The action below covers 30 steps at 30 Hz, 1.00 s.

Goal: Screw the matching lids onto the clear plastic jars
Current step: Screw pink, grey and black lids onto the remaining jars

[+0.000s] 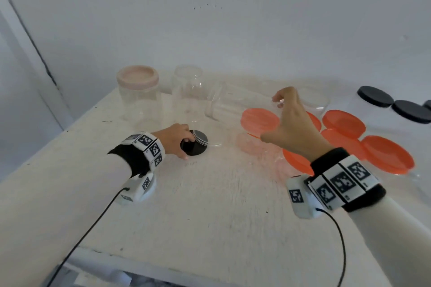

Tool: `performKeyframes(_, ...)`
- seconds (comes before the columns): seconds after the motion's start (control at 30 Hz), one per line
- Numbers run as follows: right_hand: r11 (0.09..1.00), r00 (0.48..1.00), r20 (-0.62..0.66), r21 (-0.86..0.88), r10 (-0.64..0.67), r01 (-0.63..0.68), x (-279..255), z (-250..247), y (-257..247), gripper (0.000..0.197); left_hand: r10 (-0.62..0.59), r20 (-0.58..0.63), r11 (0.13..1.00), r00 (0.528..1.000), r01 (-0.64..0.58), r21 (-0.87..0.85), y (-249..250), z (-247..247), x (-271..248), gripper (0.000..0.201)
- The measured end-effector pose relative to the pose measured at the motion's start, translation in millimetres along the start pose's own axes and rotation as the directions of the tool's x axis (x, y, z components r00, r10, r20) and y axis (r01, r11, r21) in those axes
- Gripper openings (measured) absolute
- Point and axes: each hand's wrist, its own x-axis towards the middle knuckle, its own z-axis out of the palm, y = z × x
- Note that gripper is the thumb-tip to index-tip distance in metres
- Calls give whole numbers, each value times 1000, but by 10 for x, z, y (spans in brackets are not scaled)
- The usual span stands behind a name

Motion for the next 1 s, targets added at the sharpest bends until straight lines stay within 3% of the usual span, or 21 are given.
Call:
performKeyframes(0.1, 1000, 997, 72, -8, 2, -2, 16, 22, -42, 92, 3, -20, 999, 1000, -4, -47, -41, 37, -6, 45)
performKeyframes(0.3, 998, 993, 116, -64, 27, -19, 4, 146, -148, 97, -21, -4, 1000, 1000, 21, -9, -23, 63, -17, 42)
performKeyframes(0.47, 994, 991, 111, 81, 69, -78, -50, 258, -172, 78, -110, 71, 990, 991, 103, 99, 25, 53, -20, 72)
performKeyframes(0.63, 964, 980, 190, 243, 58, -104, -77, 323, -157, 95, -136, 67, 991, 988, 135, 20, 20, -10, -84, 74)
performKeyframes(0.73, 949, 974, 215, 287, 66, -128, -105, 354, -137, 92, -108, -10, 993, 994, 108, -57, 15, -125, -170, 71)
performKeyframes(0.83, 942, 962, 263, 299, 75, -155, -111, 409, -103, 92, -88, -164, 973, 982, 50, -226, 0, -251, -305, 68)
performKeyframes(1.0, 913, 932, 357, 356, 64, -200, -156, 517, -44, 89, -137, -394, 784, 909, -144, -604, 9, -243, -513, 52)
